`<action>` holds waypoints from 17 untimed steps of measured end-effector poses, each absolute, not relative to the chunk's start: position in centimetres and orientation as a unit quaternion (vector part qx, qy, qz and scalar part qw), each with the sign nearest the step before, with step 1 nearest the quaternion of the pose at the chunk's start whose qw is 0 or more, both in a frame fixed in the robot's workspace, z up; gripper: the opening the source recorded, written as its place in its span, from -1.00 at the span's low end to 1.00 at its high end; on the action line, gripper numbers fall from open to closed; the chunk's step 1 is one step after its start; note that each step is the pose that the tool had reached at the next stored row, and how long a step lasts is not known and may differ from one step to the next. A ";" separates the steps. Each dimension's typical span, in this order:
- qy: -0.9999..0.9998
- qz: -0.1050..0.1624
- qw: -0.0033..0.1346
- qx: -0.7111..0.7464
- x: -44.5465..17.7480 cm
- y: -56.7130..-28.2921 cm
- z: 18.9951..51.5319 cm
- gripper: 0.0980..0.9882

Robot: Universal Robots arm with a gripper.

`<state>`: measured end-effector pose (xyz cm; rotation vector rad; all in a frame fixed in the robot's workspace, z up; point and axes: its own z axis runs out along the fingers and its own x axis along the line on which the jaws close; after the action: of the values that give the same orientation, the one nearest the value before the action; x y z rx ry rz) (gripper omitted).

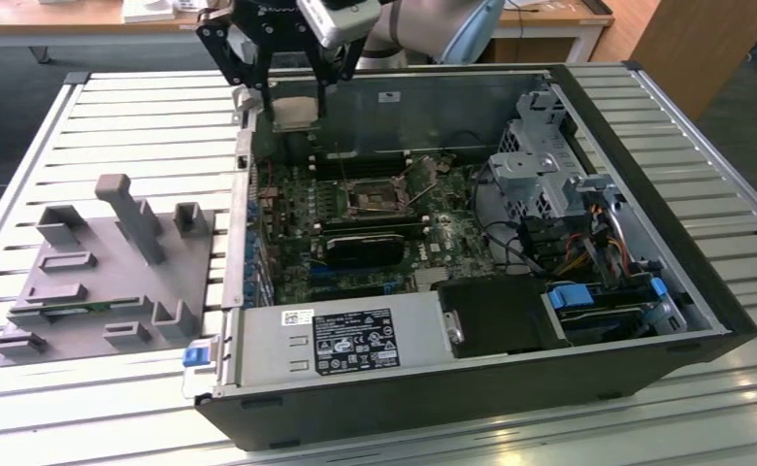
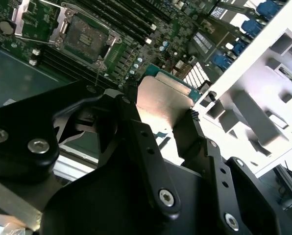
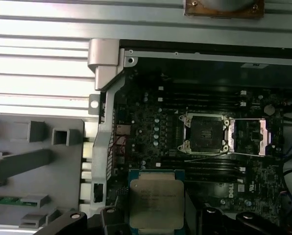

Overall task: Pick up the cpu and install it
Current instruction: 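Pick up the cpu and move it towards the insertion slot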

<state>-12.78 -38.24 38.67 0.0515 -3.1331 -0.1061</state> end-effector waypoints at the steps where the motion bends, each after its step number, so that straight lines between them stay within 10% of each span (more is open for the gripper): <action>1: -0.999 -0.034 0.003 0.016 -12.5 -38.2 38.7 0.00; 17: -0.999 -0.034 0.003 0.014 -7.5 -37.6 38.5 0.00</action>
<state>-7.53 -37.56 38.55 0.0434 -3.1335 -0.1061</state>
